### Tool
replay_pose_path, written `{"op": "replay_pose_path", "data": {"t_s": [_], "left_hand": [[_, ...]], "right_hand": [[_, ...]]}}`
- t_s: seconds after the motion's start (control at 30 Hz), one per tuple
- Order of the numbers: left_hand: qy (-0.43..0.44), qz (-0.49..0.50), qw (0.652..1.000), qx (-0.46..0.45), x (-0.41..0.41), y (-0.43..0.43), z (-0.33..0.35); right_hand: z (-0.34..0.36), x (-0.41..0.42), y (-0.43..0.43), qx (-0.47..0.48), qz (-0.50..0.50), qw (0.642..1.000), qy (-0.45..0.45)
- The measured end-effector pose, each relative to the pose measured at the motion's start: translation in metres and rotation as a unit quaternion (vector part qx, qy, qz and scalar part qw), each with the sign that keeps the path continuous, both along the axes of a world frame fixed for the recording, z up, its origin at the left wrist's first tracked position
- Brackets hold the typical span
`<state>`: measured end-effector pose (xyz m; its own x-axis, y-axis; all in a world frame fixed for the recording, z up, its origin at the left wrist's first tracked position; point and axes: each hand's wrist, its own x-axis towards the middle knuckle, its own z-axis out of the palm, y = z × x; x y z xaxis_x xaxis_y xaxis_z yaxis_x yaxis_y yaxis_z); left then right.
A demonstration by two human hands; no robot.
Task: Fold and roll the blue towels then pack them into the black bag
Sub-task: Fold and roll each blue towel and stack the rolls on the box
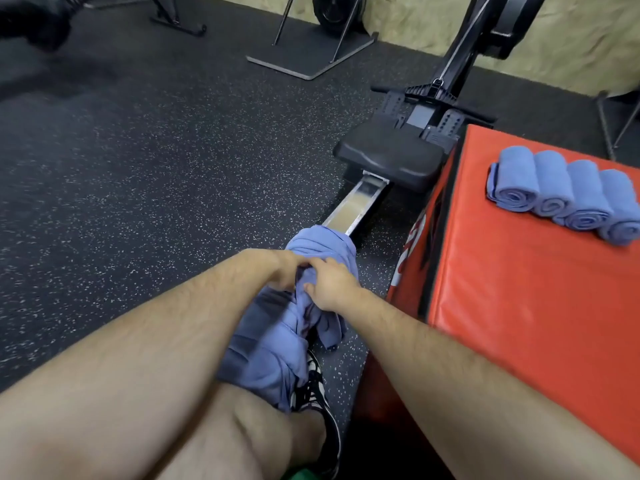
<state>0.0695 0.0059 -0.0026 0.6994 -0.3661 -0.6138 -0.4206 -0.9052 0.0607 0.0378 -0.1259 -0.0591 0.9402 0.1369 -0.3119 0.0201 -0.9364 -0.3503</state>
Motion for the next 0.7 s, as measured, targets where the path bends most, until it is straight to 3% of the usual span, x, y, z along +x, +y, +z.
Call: {"op": "replay_pose_path", "data": {"t_s": [0.2,0.37,0.6,0.7], "left_hand": [[-0.028,0.009,0.999,-0.027,0.011,0.002,-0.006],[-0.056,0.067,0.993,-0.078,0.019,0.008,-0.011],[-0.063,0.044,0.997,-0.014,0.012,0.006,0.002],[-0.018,0.051,0.999,-0.005,0.01,0.006,0.013]], "right_hand": [[-0.013,0.014,0.006,0.04,-0.02,0.999,-0.022],[0.008,0.018,-0.004,0.014,-0.021,0.997,-0.067],[0.041,0.013,-0.03,0.019,-0.042,0.994,-0.099],[0.047,-0.003,-0.01,-0.006,0.0,0.997,-0.075]]}}
